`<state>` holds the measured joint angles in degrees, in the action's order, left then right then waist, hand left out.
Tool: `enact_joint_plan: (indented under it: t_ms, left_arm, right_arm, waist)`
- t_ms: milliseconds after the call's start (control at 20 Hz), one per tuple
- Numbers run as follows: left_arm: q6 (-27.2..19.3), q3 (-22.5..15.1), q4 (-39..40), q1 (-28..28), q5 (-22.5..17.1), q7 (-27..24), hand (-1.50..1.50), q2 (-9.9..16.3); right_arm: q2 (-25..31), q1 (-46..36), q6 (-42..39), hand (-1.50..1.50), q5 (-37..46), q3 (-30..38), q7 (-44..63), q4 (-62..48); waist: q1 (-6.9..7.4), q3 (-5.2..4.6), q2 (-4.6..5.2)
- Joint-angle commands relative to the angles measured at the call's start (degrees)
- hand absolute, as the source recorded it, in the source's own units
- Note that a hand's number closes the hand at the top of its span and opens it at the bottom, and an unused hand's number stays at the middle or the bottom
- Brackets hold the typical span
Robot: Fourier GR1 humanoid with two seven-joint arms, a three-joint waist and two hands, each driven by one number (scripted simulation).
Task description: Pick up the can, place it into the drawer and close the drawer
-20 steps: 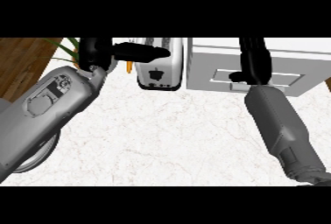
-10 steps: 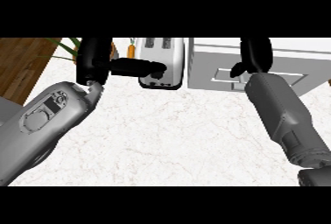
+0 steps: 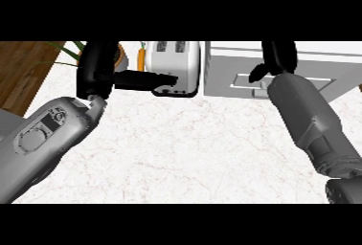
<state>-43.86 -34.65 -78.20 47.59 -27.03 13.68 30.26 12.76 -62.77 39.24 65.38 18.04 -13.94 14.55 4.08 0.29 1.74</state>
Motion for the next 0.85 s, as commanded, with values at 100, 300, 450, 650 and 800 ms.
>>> enact_joint_plan:
  t_ms: [100,300,450,650,800]
  left_arm:
    - [0.52,1.27,0.3,-3.05,0.13,-2.0,-1.5,0.52]
    - [0.29,0.63,-2.28,-4.8,0.87,-1.6,-1.5,1.25]
    - [0.17,1.92,-2.6,-4.67,0.32,-1.09,-1.5,0.94]
    - [2.14,4.37,-1.22,-5.96,0.03,-1.77,-1.5,2.8]
    - [2.82,4.41,-2.61,-6.62,0.8,-1.7,-1.5,2.78]
  right_arm:
    - [-4.86,-4.46,-2.33,-1.5,-11.54,9.01,-6.56,3.01]
    - [-5.88,-5.76,-5.03,-1.5,-16.12,12.94,-8.85,3.28]
    - [-6.85,-5.84,-7.62,-1.5,-21.19,17.01,-12.04,4.08]
    - [-7.65,-5.55,-11.95,-1.5,-25.89,20.31,-14.81,3.86]
    - [-5.79,-7.94,-11.99,-1.5,-26.69,21.17,-13.47,3.18]
  waist:
    - [0.42,-0.03,-0.23]
    - [0.51,-0.07,-0.81]
    - [-0.51,-0.07,-0.85]
    - [-1.59,-0.19,-0.84]
    - [-1.23,-0.22,-0.72]
